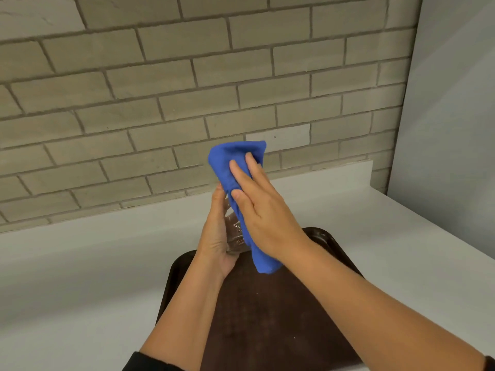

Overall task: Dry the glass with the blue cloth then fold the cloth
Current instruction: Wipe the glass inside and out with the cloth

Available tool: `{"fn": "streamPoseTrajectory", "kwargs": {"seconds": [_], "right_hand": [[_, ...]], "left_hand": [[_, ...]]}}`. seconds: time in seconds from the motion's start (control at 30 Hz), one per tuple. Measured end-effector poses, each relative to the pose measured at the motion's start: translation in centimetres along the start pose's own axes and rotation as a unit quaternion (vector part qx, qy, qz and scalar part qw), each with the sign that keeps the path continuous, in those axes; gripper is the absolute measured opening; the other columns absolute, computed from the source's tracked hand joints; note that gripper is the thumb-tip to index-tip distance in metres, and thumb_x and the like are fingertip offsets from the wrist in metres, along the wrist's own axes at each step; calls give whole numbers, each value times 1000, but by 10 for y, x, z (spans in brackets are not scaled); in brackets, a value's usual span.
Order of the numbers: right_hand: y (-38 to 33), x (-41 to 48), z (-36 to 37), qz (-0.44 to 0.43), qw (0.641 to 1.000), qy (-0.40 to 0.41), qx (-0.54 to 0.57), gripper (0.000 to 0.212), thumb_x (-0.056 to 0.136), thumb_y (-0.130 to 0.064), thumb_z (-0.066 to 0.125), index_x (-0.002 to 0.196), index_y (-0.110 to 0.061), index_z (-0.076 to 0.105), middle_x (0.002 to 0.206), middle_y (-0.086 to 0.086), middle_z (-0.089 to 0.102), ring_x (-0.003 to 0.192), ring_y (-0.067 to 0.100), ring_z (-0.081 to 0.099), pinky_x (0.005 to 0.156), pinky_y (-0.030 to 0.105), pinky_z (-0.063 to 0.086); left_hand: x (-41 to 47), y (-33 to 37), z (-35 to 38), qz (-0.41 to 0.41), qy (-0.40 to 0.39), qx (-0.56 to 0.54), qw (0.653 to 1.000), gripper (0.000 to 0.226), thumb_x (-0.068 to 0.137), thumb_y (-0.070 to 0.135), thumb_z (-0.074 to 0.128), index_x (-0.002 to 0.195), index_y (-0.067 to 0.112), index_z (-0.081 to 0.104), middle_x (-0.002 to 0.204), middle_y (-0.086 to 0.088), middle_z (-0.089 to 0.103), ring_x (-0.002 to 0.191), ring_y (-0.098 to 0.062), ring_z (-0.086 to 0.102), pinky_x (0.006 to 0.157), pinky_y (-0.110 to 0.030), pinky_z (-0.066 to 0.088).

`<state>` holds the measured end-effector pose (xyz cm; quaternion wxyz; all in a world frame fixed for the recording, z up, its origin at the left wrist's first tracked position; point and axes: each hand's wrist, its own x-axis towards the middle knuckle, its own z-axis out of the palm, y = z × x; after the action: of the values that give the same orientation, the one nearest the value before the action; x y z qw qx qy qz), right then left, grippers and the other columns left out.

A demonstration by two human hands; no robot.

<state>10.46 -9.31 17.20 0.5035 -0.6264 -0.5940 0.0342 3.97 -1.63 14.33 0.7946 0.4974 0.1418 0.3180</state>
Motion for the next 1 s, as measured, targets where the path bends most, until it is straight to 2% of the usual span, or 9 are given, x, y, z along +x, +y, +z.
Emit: {"fn": "streamPoseTrajectory", "kwargs": {"seconds": [0.2, 0.27, 0.37, 0.47, 0.53, 0.7, 0.83, 0.9, 1.0], "right_hand": [[8, 3, -5, 116, 971, 28, 207, 44, 96, -32, 27, 139, -31, 20, 151, -5, 26, 134, 6, 26, 107, 20, 21], [9, -16, 1, 106, 971, 31, 211, 45, 96, -32, 28, 139, -34, 17, 150, -11, 25, 127, -7, 26, 99, 5, 23], [3, -45, 11, 30, 989, 2, 142, 48, 96, -26, 28, 136, -40, 5, 145, -27, -2, 126, -23, 6, 99, -4, 15], [-4, -48, 13, -17, 999, -18, 48, 47, 97, -22, 25, 128, -42, -4, 136, -30, -18, 135, -6, -11, 114, 16, 2], [-9, -33, 6, -35, 999, -5, -7, 48, 97, -20, 25, 133, -34, -3, 136, -25, -21, 134, -1, -17, 109, 12, -7], [-12, 15, -16, 34, 992, 36, 116, 45, 97, -24, 28, 141, -25, 18, 155, -5, 5, 140, 5, 3, 103, 9, 6], [-1, 1, -13, 109, 970, 41, 215, 43, 95, -34, 28, 138, -38, 20, 149, -4, 30, 132, 11, 34, 111, 29, 28], [5, -19, -4, 118, 961, 32, 247, 40, 95, -35, 29, 131, -49, 19, 140, -10, 39, 117, -4, 46, 101, 17, 39], [8, -50, 10, 70, 978, 10, 194, 42, 95, -29, 30, 117, -60, 12, 145, -24, 18, 114, -31, 23, 89, -9, 23]], "left_hand": [[-2, 9, 1, 17, 69, 33, 997, 81, 51, 71, 64, 114, 20, 60, 87, -2, 75, 80, -20, 71, 68, -35, 53], [-3, 8, -2, 24, 65, 52, 996, 89, 50, 73, 64, 120, 18, 58, 95, -5, 75, 86, -21, 71, 73, -37, 54], [-6, 7, -2, 14, 63, 53, 997, 77, 59, 71, 59, 112, 17, 66, 103, -9, 73, 98, -25, 67, 85, -39, 51], [-8, 1, -7, -1, 32, 32, 999, 50, 78, 62, 43, 98, 24, 69, 86, 5, 77, 82, -9, 71, 65, -23, 56], [-9, -2, -5, -1, 6, 19, 1000, 38, 84, 58, 35, 93, 32, 61, 75, 17, 75, 73, 2, 69, 57, -17, 54], [-12, 0, 6, 6, -23, -19, 1000, 56, 61, 64, 60, 93, 20, 72, 85, -2, 76, 81, -18, 72, 66, -32, 57], [-15, -3, 3, 1, -4, 2, 1000, 75, 55, 68, 63, 109, 15, 65, 84, -4, 76, 76, -18, 72, 63, -32, 57], [-16, -4, 0, 1, 8, 12, 1000, 77, 57, 68, 61, 112, 15, 65, 86, -4, 75, 75, -18, 71, 61, -30, 56], [-14, -2, -5, -8, 25, 39, 999, 77, 61, 70, 55, 115, 17, 64, 101, -7, 73, 87, -21, 70, 68, -32, 54]]}}
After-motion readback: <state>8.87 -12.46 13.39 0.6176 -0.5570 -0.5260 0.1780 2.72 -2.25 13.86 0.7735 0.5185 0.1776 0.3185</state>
